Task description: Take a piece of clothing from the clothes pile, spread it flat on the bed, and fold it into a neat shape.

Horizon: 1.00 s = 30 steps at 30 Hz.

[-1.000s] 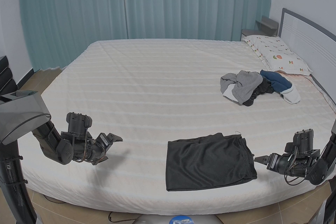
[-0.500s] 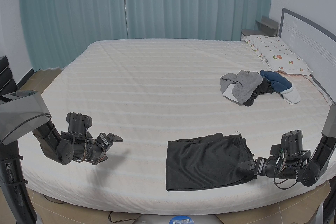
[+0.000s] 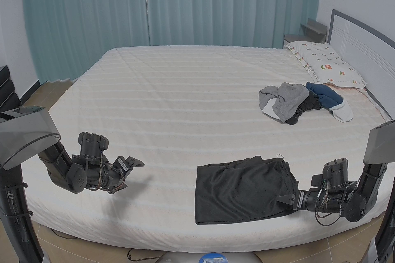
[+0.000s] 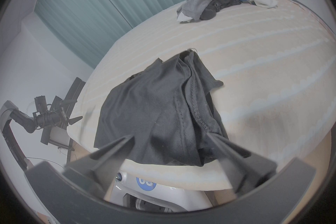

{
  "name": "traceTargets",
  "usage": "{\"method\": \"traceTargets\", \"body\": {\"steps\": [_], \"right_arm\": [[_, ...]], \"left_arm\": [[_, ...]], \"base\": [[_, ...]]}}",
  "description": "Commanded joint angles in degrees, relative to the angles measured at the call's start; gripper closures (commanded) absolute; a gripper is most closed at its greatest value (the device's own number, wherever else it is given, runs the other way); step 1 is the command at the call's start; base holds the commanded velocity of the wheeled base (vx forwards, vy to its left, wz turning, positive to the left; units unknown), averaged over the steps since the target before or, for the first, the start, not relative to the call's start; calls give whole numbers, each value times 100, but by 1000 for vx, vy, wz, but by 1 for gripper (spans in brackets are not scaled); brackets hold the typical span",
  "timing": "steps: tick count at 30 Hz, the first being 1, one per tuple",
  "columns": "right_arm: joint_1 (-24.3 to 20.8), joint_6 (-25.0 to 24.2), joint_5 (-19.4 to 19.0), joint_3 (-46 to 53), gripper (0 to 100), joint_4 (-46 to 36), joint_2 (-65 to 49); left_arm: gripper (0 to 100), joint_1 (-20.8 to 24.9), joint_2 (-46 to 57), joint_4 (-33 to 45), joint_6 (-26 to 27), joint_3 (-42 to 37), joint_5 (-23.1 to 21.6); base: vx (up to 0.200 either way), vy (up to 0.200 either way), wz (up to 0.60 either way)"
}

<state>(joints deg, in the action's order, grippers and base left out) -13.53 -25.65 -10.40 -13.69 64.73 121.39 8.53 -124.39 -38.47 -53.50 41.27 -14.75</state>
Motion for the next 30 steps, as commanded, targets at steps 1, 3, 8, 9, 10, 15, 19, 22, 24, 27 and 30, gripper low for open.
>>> {"method": "traceTargets", "body": {"steps": [1, 3, 8, 9, 10, 15, 19, 22, 24, 27, 30], "right_arm": [[35, 51, 3, 68, 100, 13, 209], [105, 113, 3, 103, 100, 22, 157], [307, 122, 3, 200, 100, 92, 33], [342, 122, 3, 218, 100, 101, 16], [351, 122, 3, 262, 100, 110, -10], [422, 122, -24, 490, 100, 277, -28], [448, 122, -24, 604, 100, 409, 25], [465, 139, -15, 666, 100, 417, 60], [474, 192, -15, 683, 0, 426, 95], [545, 236, -15, 683, 0, 426, 86], [676, 201, -59, 622, 0, 497, -169]], "left_arm": [[0, -1, -6, -2, -2, 4, -2], [0, -1, -6, -2, -2, 4, -2], [0, -1, -6, -2, -2, 4, -2], [0, -1, -6, -2, -2, 4, -2], [0, -1, -6, -2, -2, 4, -2], [0, -1, -6, -2, -2, 4, -2], [0, -1, -6, -2, -2, 4, -2], [0, -1, -6, -2, -2, 4, -2], [0, -1, -6, -2, -2, 4, -2], [0, -1, -6, -2, -2, 4, -2], [0, -1, -6, -2, -2, 4, -2]], "base": [[0, 0, 0], [0, 0, 0], [0, 0, 0], [0, 0, 0], [0, 0, 0], [0, 0, 0], [0, 0, 0], [0, 0, 0], [0, 0, 0], [0, 0, 0], [0, 0, 0]]}}
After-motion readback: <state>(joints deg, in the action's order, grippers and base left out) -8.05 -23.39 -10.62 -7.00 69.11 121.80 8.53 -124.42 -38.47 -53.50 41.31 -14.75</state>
